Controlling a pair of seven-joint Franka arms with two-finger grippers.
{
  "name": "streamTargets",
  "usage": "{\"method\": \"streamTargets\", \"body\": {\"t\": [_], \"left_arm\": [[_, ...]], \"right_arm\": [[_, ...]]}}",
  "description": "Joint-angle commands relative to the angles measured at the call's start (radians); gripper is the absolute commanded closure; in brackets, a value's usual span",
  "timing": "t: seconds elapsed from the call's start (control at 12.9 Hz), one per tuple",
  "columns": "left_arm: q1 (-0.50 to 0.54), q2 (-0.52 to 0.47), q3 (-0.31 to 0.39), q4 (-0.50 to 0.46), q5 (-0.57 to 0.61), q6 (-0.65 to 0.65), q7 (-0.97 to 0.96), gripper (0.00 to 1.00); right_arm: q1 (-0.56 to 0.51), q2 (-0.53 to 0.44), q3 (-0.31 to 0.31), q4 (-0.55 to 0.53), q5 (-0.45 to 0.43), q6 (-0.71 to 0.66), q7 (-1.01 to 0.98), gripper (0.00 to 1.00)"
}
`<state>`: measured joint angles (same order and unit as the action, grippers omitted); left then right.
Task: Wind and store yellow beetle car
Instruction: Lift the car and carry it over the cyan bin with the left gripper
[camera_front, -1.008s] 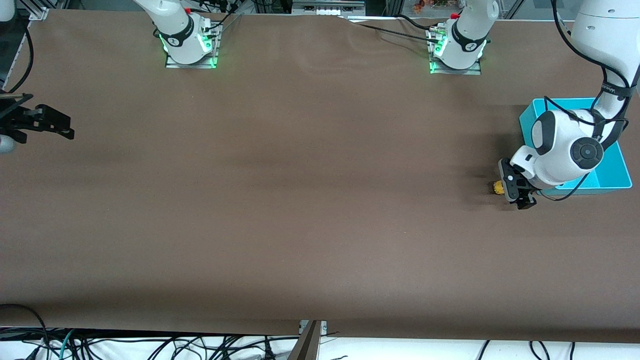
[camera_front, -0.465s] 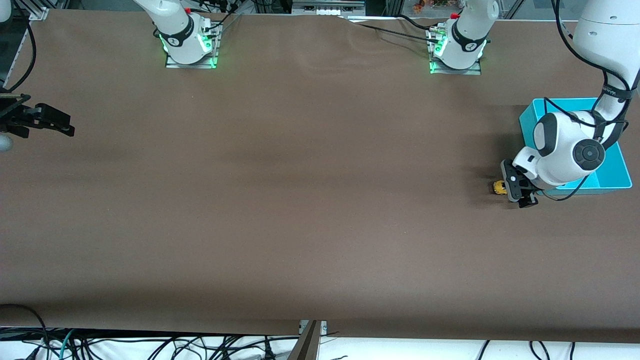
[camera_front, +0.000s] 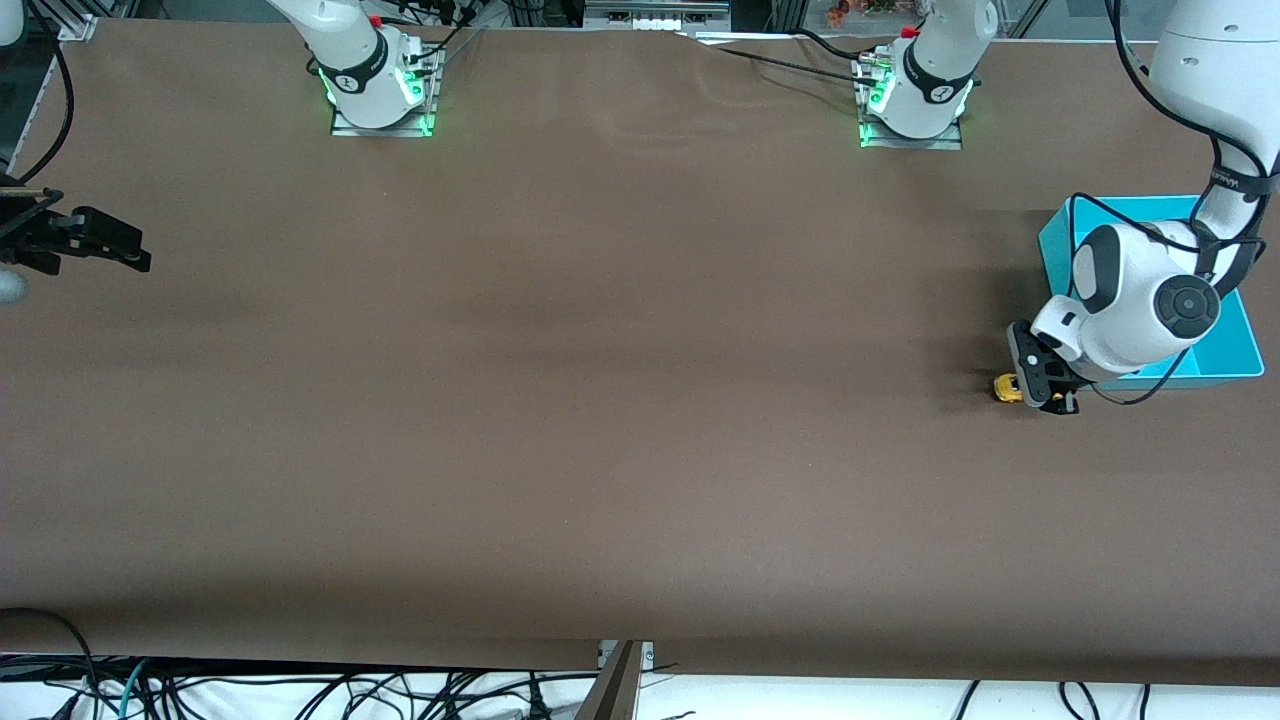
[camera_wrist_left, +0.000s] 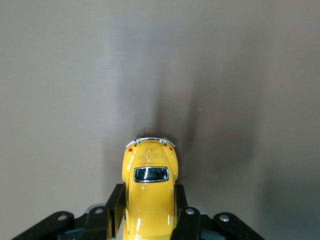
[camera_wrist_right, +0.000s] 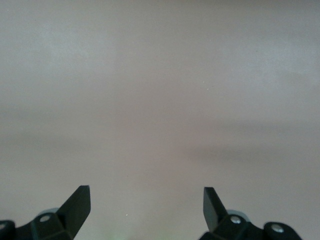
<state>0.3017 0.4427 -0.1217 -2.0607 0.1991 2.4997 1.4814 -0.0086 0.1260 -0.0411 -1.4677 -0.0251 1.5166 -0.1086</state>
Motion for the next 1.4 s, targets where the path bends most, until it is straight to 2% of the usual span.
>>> {"method": "streamTargets", "body": {"t": [0.0, 0.16, 0.39, 0.62, 0.85, 1.16, 1.32], "left_arm": [[-0.003, -0.102, -0.042, 0.057, -0.001, -0.179, 0.005, 1.0], [-0.006, -0.154, -0.065, 0.124, -0.146, -0.327, -0.025, 1.0], [0.005, -0.199, -0.07, 0.165, -0.161, -0.422, -0.029, 1.0], [0.083, -0.199, -0.059, 0.134, -0.1, -0.44, 0.104, 1.0], [0.14, -0.22, -0.027, 0.093, 0.024, -0.432, 0.123, 1.0], [0.246, -0.213, -0.026, 0.031, 0.036, -0.42, 0.203, 1.0], [0.31, -0.202, -0.026, -0.028, 0.098, -0.392, 0.23, 1.0]], "right_arm": [[0.001, -0.017, 0.0, -0.013, 0.014, -0.007, 0.018, 0.0], [-0.002, -0.017, 0.0, -0.013, 0.014, -0.007, 0.017, 0.0], [-0.001, -0.013, 0.0, -0.011, 0.014, -0.007, 0.017, 0.0], [-0.001, -0.011, 0.0, -0.008, 0.014, -0.007, 0.017, 0.0], [-0.002, -0.009, 0.0, -0.008, 0.016, -0.006, 0.013, 0.0], [0.002, -0.009, 0.001, -0.008, 0.014, -0.007, 0.015, 0.0], [0.002, -0.009, 0.001, -0.008, 0.014, -0.007, 0.012, 0.0]]}}
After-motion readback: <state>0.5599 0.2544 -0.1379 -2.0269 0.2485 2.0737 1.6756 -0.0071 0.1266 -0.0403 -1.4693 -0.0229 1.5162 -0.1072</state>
